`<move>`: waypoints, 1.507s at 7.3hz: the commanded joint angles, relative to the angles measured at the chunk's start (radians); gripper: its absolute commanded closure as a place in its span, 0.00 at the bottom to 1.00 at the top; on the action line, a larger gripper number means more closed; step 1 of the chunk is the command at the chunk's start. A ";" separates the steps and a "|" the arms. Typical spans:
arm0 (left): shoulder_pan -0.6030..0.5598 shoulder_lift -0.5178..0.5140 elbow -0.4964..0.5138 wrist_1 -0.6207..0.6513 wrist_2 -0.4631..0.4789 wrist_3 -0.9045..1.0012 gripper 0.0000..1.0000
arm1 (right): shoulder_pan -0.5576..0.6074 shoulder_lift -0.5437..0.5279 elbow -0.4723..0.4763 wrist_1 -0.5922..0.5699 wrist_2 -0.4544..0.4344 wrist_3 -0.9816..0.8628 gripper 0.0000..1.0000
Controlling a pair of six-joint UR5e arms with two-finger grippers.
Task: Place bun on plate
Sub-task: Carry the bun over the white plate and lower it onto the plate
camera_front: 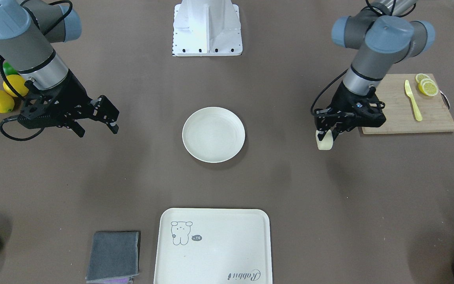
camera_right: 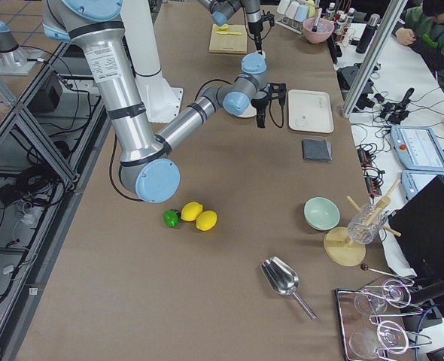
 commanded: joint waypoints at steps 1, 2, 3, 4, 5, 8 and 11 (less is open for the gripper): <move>0.157 -0.159 0.011 0.120 0.115 -0.143 0.59 | 0.000 -0.005 -0.001 0.000 -0.003 -0.001 0.00; 0.239 -0.204 0.031 0.120 0.193 -0.211 0.59 | 0.000 -0.006 0.000 0.000 -0.011 -0.001 0.00; 0.313 -0.233 0.042 0.120 0.236 -0.266 0.59 | 0.000 -0.006 -0.001 0.000 -0.012 -0.001 0.00; 0.356 -0.285 0.091 0.120 0.280 -0.303 0.59 | 0.002 -0.006 -0.001 0.000 -0.024 -0.001 0.00; 0.361 -0.349 0.178 0.111 0.293 -0.305 0.59 | 0.002 -0.006 0.000 0.000 -0.026 -0.001 0.00; 0.364 -0.361 0.306 -0.003 0.296 -0.314 0.59 | 0.000 -0.006 0.000 0.000 -0.028 0.001 0.00; 0.387 -0.362 0.312 -0.013 0.324 -0.320 0.07 | -0.002 -0.006 -0.003 0.000 -0.028 0.001 0.00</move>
